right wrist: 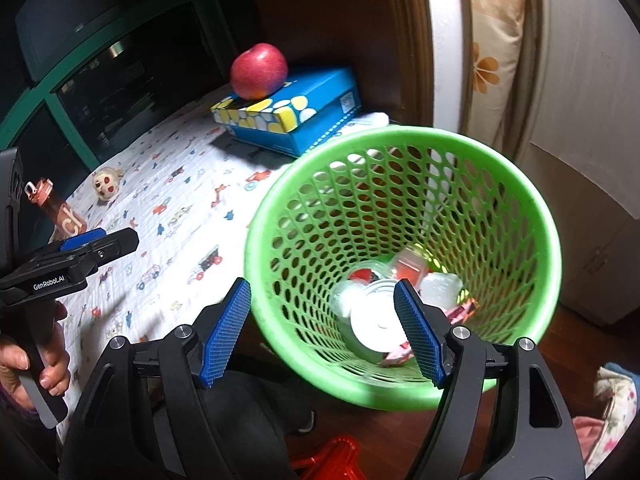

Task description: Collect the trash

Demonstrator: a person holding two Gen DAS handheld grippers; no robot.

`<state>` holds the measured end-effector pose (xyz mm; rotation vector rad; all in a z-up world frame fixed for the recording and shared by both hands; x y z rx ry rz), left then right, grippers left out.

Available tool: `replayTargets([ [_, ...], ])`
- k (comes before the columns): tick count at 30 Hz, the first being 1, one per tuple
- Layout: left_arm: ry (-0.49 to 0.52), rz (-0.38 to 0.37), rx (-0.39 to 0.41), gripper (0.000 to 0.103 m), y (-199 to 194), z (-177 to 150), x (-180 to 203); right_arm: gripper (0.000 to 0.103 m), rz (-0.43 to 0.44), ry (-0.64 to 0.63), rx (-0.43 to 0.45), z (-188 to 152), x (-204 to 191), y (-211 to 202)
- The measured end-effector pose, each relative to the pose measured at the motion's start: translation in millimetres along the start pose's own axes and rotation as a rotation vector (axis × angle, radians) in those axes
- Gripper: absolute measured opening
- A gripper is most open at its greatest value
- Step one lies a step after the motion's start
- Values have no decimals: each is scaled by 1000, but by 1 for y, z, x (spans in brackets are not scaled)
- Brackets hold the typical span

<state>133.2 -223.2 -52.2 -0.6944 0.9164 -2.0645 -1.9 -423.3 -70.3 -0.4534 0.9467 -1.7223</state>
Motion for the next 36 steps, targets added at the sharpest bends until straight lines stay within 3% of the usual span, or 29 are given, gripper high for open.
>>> replayTargets([
  [14,-121,128,40,93,-36,-24,-72,77,72,-106,13,7,-62,3],
  [36,-217,208,74,93,-71,-57,-114,79,138,-179,27,10,-118,4],
])
Point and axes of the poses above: each gripper's, at about its wrist camera, not at the fingertips, and y roughly the way its jaws point, x to its right, z to its top, the point moved 5 cm from there along y, roughly the way its jaws point, and after that the axes turned 5 degrees about -z, right-handed, at the moved point
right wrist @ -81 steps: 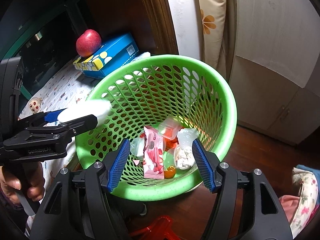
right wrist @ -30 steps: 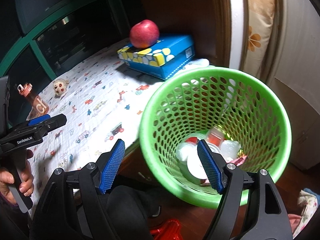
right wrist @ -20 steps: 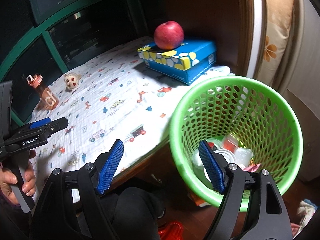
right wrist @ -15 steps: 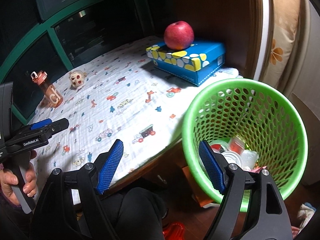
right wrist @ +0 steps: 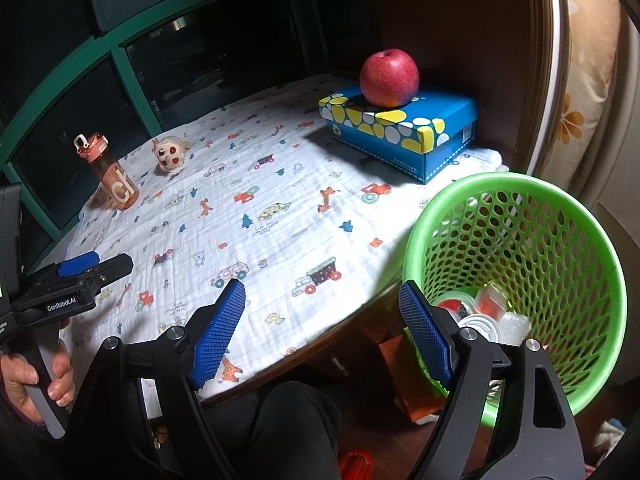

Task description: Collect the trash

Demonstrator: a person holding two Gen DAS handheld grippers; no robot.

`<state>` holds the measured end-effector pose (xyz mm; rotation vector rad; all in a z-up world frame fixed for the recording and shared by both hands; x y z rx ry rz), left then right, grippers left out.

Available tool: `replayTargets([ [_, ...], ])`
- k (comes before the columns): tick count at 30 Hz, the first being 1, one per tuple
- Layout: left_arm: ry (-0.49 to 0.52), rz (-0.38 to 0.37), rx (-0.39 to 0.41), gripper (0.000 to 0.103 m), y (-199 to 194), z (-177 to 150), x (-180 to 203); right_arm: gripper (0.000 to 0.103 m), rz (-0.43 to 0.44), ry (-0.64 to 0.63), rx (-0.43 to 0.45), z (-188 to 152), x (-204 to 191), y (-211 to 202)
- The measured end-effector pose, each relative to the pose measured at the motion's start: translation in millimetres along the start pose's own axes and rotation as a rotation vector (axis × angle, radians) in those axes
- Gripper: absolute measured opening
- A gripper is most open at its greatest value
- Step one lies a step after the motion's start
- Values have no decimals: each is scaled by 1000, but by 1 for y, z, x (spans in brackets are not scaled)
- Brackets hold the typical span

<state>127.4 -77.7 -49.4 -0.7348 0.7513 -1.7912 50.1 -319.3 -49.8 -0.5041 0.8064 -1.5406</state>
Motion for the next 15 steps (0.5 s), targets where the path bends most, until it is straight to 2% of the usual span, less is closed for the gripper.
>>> replayTargets([
  [15,-49,58,45,93,-15,-2,-22,85,24,-50,9,1,-28,3],
])
Point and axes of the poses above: each gripper's, at about its wrist camera, not at the fingertips, and y roughly the way its jaws point, x to its right, z to its top, the point moved 5 cm from there along y, roughly the way its jaws point, and after that the axes turned 5 degrees about -z, right-handed, at the moved point
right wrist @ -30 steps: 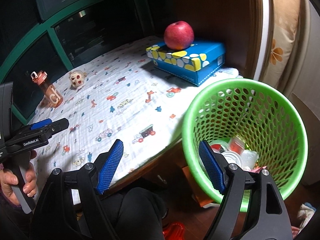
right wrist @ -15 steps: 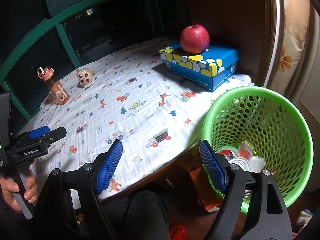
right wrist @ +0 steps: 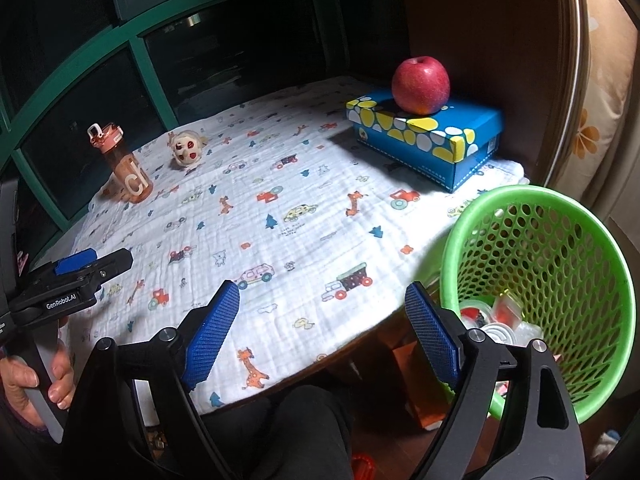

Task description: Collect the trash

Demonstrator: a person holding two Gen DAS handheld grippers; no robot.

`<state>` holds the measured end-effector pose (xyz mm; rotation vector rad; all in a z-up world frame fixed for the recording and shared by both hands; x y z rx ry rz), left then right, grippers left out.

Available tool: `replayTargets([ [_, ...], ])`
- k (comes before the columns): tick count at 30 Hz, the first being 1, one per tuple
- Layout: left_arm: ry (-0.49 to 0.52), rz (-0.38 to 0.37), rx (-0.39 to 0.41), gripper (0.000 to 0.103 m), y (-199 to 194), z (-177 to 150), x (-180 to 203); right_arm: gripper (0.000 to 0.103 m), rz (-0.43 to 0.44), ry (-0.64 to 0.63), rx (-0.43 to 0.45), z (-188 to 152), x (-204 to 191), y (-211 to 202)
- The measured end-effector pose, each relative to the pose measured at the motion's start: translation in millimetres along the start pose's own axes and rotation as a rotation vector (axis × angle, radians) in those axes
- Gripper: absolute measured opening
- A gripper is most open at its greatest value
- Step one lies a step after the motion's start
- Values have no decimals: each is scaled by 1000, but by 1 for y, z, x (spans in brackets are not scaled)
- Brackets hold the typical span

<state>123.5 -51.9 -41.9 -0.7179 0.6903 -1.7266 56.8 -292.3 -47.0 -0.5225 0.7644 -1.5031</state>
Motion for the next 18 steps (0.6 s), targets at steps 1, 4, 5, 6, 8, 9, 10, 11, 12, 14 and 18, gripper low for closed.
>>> replayTargets([
  [1,-2,4,3,93,-1,0,-1,85,0,-8,-1,0,-3,1],
  [4,-9,6,10,93,-2,0,-2,86,5,-15,-1,-1,-7,1],
  [5,-10,9,12,93,-3,0,-2,87,7,-15,0,-1,-8,2],
  [6,-10,13,13,93,-3,0,-2,87,8,-15,1,-1,-9,2],
  [8,-12,23,15,93,-3,0,-2,88,11,-14,0,-1,-11,2],
  [9,-13,26,18,93,-4,0,-2,88,11,-15,-1,-2,-12,3],
  [10,-14,27,20,93,-4,0,-2,88,11,-15,-2,-2,-12,3],
  [11,-16,29,22,93,-4,0,-3,88,11,-15,-3,-2,-12,3],
  [12,-17,33,25,93,-5,0,-3,89,12,-14,-3,-2,-12,3],
  [14,-20,38,30,93,-5,1,-4,89,13,-13,-4,-2,-13,4],
  [18,-16,47,37,93,-6,2,-3,90,18,-13,-5,-3,-15,4],
])
Point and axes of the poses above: each gripper's, at about its wrist camera, not at the fingertips, and y roughly the way its jaws point, x to its right, z to its top, the point moved 5 cm from there along y, roughly the way its jaws point, and after that the axes turned 5 degrees about -z, right-handed, at the moved point
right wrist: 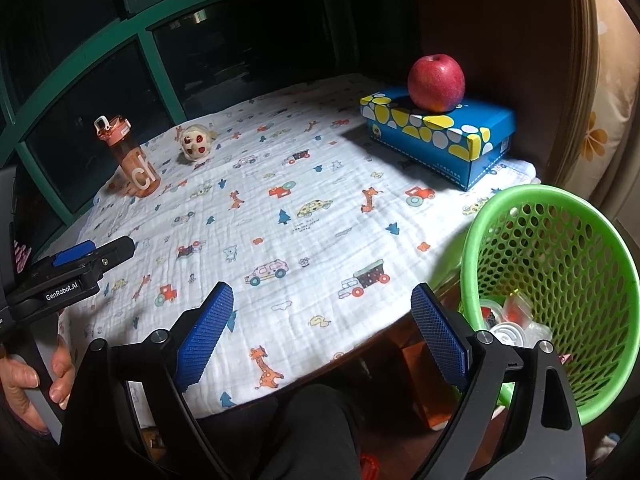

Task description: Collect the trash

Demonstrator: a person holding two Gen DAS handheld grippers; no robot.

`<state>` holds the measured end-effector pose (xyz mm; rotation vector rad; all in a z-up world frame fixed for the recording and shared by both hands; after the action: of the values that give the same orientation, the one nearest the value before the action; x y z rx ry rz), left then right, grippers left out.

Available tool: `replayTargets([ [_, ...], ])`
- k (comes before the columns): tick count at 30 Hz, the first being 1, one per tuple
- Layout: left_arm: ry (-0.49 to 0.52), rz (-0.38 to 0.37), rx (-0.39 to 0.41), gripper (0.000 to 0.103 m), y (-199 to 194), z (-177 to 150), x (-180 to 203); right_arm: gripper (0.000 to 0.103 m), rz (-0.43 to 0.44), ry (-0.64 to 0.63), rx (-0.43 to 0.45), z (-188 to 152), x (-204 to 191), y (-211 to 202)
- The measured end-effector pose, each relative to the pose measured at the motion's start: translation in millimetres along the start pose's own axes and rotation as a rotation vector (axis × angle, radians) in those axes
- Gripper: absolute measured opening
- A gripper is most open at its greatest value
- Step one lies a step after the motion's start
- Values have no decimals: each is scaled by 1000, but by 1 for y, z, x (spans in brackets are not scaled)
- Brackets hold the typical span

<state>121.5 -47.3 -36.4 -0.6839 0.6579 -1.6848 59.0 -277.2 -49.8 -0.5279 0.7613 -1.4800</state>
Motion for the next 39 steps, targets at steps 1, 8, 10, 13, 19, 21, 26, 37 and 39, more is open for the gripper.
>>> replayTargets([
  [1,0,2,0,93,0,0,0,90,1,-1,-1,0,-1,0],
  [8,-14,8,1,94,0,-1,-3,91,5,-3,-2,1,-4,1],
  [10,-12,10,0,94,0,-1,-3,91,5,-3,-2,0,-4,1],
  [13,-13,8,2,94,0,-1,-3,91,8,-5,-2,1,-5,1],
  [19,-14,12,3,94,0,0,-4,91,13,-7,-6,1,-7,2],
  [21,-13,14,4,94,0,0,-3,91,14,-8,-7,1,-7,3],
  [26,-16,18,4,94,0,0,-4,91,15,-7,-7,2,-8,3],
  [37,-20,19,2,94,1,-1,-7,92,15,-12,-9,1,-12,4],
  [39,-20,20,2,94,1,0,-7,93,14,-10,-8,1,-12,4],
])
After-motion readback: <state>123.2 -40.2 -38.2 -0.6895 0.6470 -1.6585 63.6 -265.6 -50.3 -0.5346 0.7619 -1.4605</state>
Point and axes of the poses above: each gripper's, at about its wrist camera, not at the fingertips, and y roughly the way its jaws point, x to its right, z to its top, the point moved 5 cm from there along y, roughly the way its jaws point, and after that the axes turned 5 degrees about -z, right-handed, at the moved point
